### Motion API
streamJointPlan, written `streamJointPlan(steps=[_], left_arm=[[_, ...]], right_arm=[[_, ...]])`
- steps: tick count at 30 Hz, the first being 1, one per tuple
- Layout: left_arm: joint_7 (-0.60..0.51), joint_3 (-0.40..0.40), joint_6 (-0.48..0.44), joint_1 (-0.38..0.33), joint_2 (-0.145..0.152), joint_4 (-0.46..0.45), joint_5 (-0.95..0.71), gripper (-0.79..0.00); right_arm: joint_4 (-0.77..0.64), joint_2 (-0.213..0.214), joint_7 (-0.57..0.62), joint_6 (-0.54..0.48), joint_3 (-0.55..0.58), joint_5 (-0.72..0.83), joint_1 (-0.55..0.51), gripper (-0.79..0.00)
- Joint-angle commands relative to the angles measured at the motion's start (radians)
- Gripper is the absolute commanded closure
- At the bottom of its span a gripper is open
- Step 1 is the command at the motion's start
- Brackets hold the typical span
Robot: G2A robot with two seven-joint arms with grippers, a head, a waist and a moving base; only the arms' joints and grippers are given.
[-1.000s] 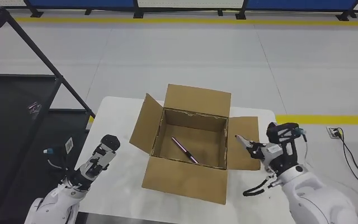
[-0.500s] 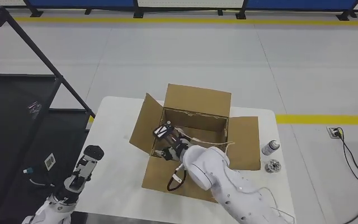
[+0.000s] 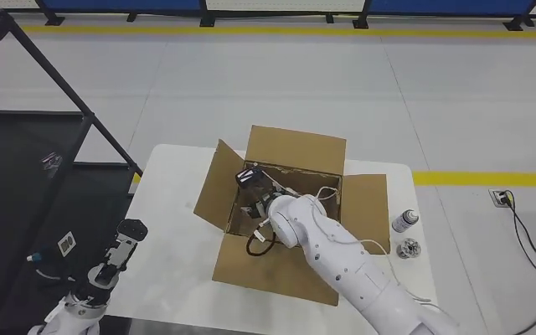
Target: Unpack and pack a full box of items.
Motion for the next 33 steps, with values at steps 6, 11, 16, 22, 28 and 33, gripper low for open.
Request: streamJointPlan(steps=[6,11,16,22,28,33], left_arm=[[0.001,0.000,0.000,0.000,0.000,-0.001,0.001,-0.785],[0.001,0.000,0.000,0.000,0.000,-0.001,0.001,-0.785],[0.001,0.000,0.000,0.000,0.000,-0.001,0.001,-0.785],[0.001,0.000,0.000,0.000,0.000,-0.001,0.001,-0.785],[0.001,0.000,0.000,0.000,0.000,-0.001,0.001,-0.785],[0.001,0.000,0.000,0.000,0.000,-0.001,0.001,-0.785]], right_arm=[[0.000,0.000,0.000,0.001,0.000,0.001,0.000,-0.785],[0.029,0.002,0.046,-0.065,0.011,-0.013,0.010,-0.785],[0.121,0.003,0.180,-0.215,0.040,0.051,0.061,-0.785],[0.214,-0.016,0.272,-0.316,0.012,0.084,0.097,-0.785],[0.302,-0.051,0.272,-0.274,-0.042,0.058,0.118,-0.456],[0.396,-0.081,0.273,-0.280,-0.062,0.077,0.144,-0.351]])
